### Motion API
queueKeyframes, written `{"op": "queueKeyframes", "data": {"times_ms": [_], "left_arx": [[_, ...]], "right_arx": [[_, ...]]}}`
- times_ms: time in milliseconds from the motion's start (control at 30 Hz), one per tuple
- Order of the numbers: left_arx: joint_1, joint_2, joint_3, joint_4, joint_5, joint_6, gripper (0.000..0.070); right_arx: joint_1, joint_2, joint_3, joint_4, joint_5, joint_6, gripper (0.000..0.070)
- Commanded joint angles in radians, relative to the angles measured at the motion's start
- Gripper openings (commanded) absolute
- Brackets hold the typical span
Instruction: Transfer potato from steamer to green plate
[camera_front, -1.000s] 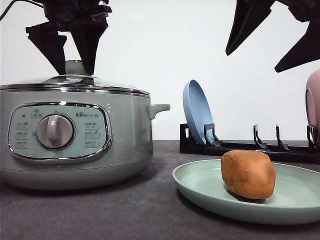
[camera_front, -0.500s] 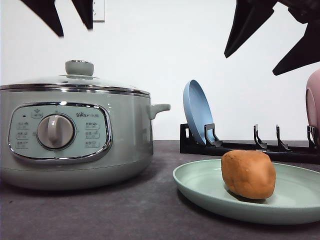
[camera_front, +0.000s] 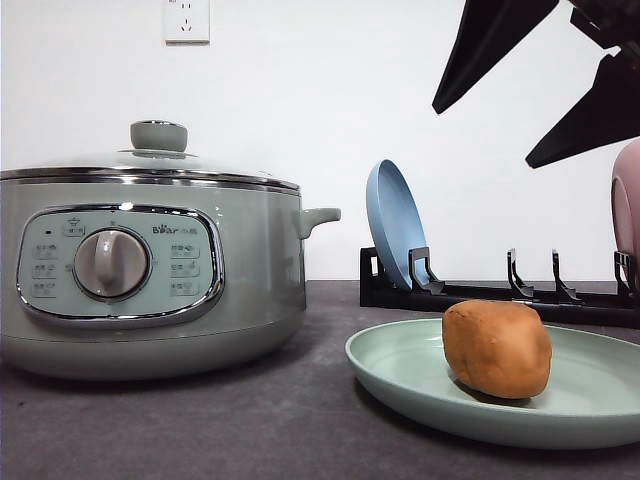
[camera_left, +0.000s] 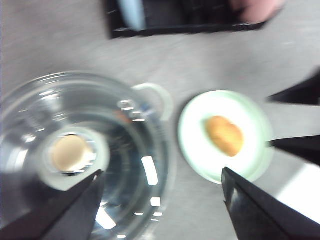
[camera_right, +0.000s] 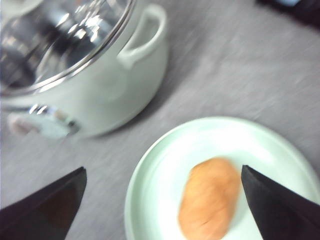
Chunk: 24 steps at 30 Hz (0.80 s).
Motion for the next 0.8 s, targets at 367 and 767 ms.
{"op": "queueKeyframes", "data": {"times_ms": [367, 767], "left_arx": [[-0.020, -0.022, 0.026, -0.131, 0.059, 0.009, 0.0468], [-0.028, -0.022, 0.026, -0.140, 0.059, 0.010, 0.0253]], "right_arx": [[0.005, 0.006, 0.016, -0.084, -0.132, -0.012, 0.0626], [0.005, 0.006, 0.016, -0.103, -0.132, -0.012, 0.0355]]}}
